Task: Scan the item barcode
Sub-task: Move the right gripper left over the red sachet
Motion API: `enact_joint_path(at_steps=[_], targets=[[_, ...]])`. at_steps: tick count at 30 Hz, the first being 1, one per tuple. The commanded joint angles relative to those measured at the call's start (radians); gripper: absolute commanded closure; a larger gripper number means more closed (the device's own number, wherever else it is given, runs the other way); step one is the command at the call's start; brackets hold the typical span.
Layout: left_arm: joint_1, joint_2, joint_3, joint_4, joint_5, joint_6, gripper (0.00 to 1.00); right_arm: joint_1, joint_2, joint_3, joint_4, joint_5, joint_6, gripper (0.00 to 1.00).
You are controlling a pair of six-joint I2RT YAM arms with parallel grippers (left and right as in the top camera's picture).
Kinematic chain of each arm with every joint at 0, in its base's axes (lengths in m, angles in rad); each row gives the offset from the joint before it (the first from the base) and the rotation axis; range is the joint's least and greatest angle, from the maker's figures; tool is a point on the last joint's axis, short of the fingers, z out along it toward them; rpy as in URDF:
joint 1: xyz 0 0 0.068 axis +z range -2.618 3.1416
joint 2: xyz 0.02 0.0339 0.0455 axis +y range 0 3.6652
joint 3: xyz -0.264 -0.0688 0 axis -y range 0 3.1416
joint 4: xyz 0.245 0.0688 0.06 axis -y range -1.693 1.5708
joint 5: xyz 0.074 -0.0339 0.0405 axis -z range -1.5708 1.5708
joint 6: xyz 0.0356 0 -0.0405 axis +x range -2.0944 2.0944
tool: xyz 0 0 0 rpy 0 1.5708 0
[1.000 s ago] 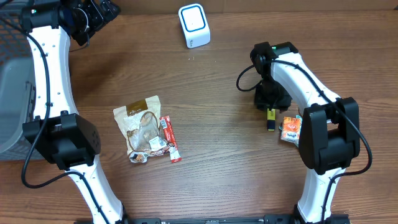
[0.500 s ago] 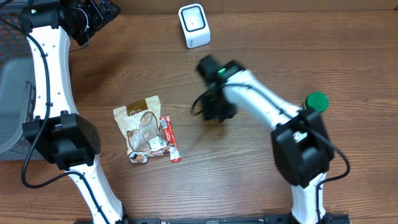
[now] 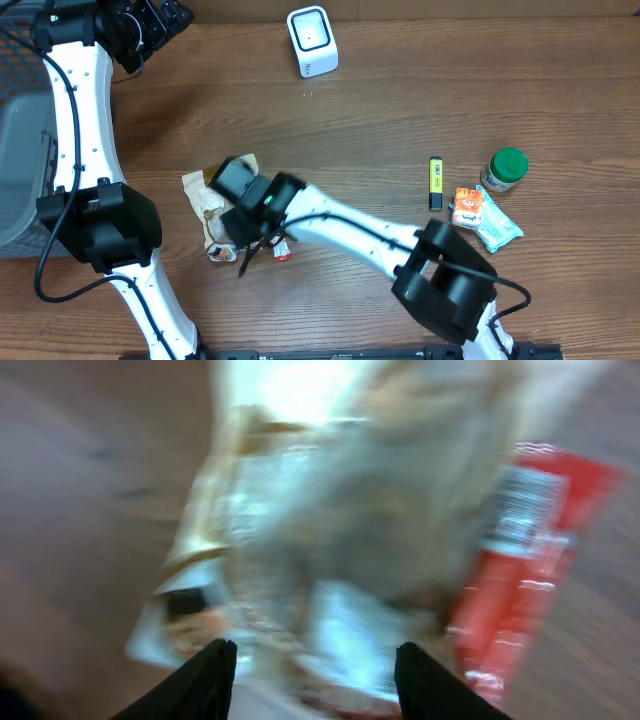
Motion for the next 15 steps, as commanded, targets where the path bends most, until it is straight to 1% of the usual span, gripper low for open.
enact_joint_path(at_steps=[1, 6, 12, 13, 15], targets=[[-0.006, -0.008, -0.003, 0.0, 0.015, -0.007, 0.0, 0.024, -0.012, -0.004, 0.033, 0.021, 0.004, 0.46], [-0.006, -0.008, -0.003, 0.0, 0.015, -0.006, 0.0, 0.026, -0.013, -0.004, 0.035, 0.206, 0.005, 0.47], [-0.006, -0.008, -0.003, 0.0, 0.015, -0.007, 0.0, -0.031, -0.013, -0.004, 0.023, 0.221, 0.005, 0.48], [-0.006, -0.008, -0.003, 0.0, 0.015, -0.007, 0.0, -0.047, -0.013, -0.004, 0.016, 0.22, 0.005, 0.5], [-0.006, -0.008, -0.003, 0.0, 0.015, -0.006, 0.0, -0.076, -0.013, -0.004, 0.001, 0.22, 0.02, 0.57]])
